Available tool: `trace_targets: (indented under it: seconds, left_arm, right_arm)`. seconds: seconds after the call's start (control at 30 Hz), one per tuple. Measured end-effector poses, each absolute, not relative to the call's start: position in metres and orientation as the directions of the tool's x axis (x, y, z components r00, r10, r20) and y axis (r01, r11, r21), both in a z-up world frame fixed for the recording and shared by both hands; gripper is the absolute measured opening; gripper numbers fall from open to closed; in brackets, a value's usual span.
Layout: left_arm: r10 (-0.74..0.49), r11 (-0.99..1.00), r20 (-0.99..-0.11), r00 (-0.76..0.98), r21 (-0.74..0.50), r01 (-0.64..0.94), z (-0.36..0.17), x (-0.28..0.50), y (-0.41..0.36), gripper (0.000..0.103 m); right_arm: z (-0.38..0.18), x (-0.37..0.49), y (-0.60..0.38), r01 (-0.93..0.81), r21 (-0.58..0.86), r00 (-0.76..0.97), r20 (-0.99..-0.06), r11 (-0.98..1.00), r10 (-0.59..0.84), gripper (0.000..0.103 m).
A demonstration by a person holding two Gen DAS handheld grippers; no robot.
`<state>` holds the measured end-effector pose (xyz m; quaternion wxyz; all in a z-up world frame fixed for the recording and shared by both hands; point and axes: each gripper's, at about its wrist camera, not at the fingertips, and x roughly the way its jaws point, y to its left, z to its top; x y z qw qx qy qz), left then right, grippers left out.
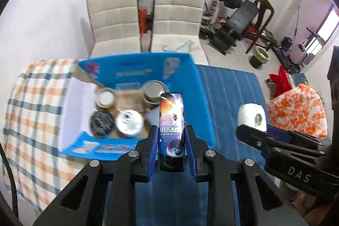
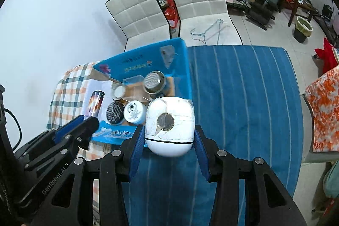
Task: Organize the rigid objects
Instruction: 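Lift and carry the bottle and white device toward the blue box with both tools, then lower the bottle and white device into the blue box and open both tools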
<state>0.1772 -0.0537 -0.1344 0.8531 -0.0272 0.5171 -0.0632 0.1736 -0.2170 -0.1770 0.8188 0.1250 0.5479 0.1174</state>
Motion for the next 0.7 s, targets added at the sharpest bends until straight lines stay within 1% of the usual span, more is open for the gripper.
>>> trace_targets:
  seconds: [0.17, 0.3, 0.37, 0.53, 0.7]
  left_arm:
    - [-0.119, 0.993, -0.869, 0.481, -0.099, 0.067, -0.126, 0.184, -0.027, 0.023]
    - [-0.129, 0.992, -0.867, 0.482, -0.110, 0.067, -0.129, 0.193, -0.007, 0.021]
    - [-0.145, 0.989, -0.874, 0.464, -0.131, 0.063, -0.137, 0.200, 0.004, 0.021]
    - [-0.235, 0.970, -0.900, 0.367, -0.238, 0.037, -0.179, 0.224, 0.038, 0.021]
    - [-0.262, 0.961, -0.922, 0.287, -0.275, -0.005, -0.225, 0.243, 0.058, 0.021]
  right_arm:
    - [-0.170, 0.183, -0.188, -0.066, 0.316, 0.376, -0.871, 0.946, 0.317, 0.048]
    - [-0.184, 0.199, -0.171, -0.057, 0.334, 0.349, -0.877, 0.941, 0.332, 0.048]
    - [-0.199, 0.211, -0.164, -0.046, 0.345, 0.323, -0.883, 0.938, 0.341, 0.048]
    - [-0.258, 0.242, -0.149, 0.003, 0.355, 0.231, -0.910, 0.935, 0.344, 0.048]
    - [-0.312, 0.263, -0.134, 0.034, 0.335, 0.156, -0.932, 0.942, 0.326, 0.048]
